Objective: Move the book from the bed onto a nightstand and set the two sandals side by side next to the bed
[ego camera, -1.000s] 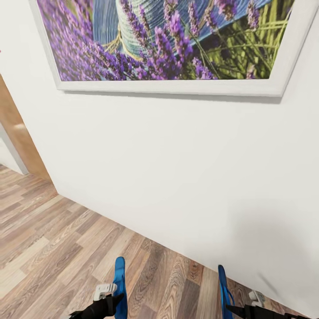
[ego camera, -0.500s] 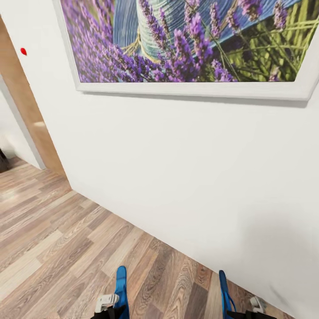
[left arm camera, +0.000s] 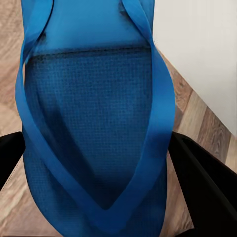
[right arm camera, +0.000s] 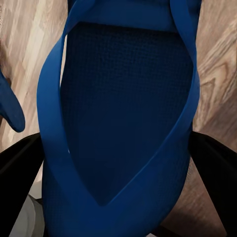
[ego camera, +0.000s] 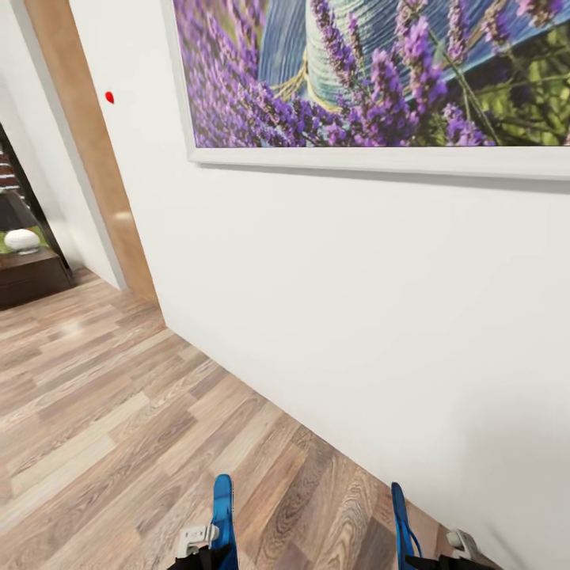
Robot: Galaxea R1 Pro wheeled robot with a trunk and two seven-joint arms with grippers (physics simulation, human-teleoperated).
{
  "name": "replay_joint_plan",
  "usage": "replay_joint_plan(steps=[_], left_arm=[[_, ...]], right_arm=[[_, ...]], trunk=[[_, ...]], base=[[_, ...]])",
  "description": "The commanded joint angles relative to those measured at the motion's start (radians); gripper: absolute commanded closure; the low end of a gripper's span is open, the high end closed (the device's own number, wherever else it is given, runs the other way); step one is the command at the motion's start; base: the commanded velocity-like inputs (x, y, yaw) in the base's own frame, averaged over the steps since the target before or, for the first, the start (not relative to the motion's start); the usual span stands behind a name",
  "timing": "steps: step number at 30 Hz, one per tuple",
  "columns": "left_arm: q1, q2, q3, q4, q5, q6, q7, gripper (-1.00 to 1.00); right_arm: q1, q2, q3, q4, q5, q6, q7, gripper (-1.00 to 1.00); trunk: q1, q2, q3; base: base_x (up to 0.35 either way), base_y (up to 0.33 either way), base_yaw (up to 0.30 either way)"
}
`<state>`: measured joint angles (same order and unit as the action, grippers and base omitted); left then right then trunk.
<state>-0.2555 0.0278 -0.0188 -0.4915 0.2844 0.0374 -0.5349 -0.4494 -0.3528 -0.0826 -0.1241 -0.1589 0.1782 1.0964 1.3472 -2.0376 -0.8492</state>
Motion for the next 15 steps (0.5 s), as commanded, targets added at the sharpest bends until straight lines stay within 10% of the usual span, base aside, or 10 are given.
replay_joint_plan(steps=[1, 15], left_arm=[[-0.001, 0.000, 0.000, 0.001, 0.008, 0.003, -0.003, 1.00], [-0.001, -0.002, -0.003, 0.004, 0.006, 0.000, -0.001, 1.00]], right_arm=[[0.000, 0.000, -0.008, 0.000, 0.001, 0.011, 0.004, 1.00], [0.000, 0.000, -0.009, 0.000, 0.001, 0.011, 0.004, 1.00]], trunk=[[0.000, 0.000, -0.001], [0.000, 0.000, -0.001]], base=[[0.000, 0.000, 0.284], [0.000, 0.000, 0.284]])
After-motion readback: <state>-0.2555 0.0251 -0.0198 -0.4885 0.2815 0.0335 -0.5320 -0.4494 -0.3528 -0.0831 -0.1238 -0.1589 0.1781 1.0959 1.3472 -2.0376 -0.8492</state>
